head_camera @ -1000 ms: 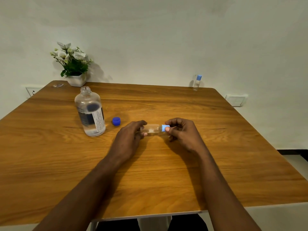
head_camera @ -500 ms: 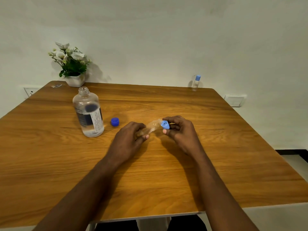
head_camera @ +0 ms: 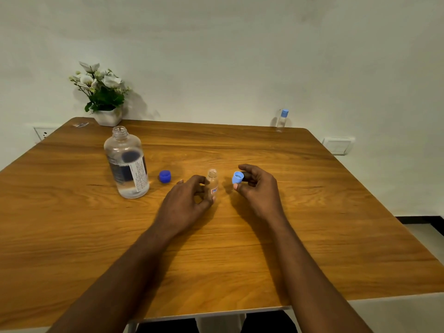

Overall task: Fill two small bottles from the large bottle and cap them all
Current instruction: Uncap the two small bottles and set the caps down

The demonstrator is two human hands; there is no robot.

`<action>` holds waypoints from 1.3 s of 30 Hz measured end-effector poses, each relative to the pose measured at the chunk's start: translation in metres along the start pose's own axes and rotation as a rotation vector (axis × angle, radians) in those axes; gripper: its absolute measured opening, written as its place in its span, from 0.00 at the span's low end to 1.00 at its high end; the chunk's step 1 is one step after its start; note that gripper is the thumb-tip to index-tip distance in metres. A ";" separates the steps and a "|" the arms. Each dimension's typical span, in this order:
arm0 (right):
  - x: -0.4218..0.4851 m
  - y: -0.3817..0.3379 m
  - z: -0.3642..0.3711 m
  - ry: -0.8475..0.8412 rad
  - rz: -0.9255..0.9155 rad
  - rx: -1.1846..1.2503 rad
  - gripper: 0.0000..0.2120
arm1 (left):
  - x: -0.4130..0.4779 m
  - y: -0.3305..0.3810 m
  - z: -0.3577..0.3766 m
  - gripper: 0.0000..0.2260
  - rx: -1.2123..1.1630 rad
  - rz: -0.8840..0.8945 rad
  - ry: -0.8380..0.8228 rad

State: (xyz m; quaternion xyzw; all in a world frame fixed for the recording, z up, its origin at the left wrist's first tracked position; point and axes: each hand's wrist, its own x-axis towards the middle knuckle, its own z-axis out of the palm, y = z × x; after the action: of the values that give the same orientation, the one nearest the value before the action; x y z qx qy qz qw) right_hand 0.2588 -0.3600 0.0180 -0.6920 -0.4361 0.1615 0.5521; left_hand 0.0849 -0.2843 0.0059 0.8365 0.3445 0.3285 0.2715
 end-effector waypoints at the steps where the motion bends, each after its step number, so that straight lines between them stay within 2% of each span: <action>1: 0.001 0.001 0.001 0.012 0.010 -0.016 0.26 | 0.001 0.000 0.000 0.18 0.001 -0.004 -0.004; 14: 0.031 0.011 0.020 0.113 0.080 -0.228 0.30 | 0.004 -0.004 -0.002 0.19 0.025 -0.043 0.012; 22: 0.037 0.018 0.023 0.057 0.064 -0.300 0.34 | 0.007 -0.007 0.001 0.20 0.037 -0.056 -0.003; 27: 0.039 0.020 0.024 0.037 0.075 -0.302 0.37 | 0.006 -0.007 0.001 0.22 0.047 -0.058 -0.006; 34: 0.034 0.018 0.017 -0.006 0.112 -0.244 0.44 | -0.005 -0.001 -0.006 0.29 0.032 -0.098 0.044; 39: 0.022 0.015 0.010 0.004 0.114 -0.220 0.41 | -0.032 0.009 -0.008 0.25 0.007 -0.133 0.111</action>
State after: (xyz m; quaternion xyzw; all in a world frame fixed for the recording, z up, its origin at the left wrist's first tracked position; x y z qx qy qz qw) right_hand 0.2710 -0.3372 0.0064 -0.7723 -0.4103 0.1425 0.4636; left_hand 0.0650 -0.3123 0.0050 0.7934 0.4148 0.3543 0.2700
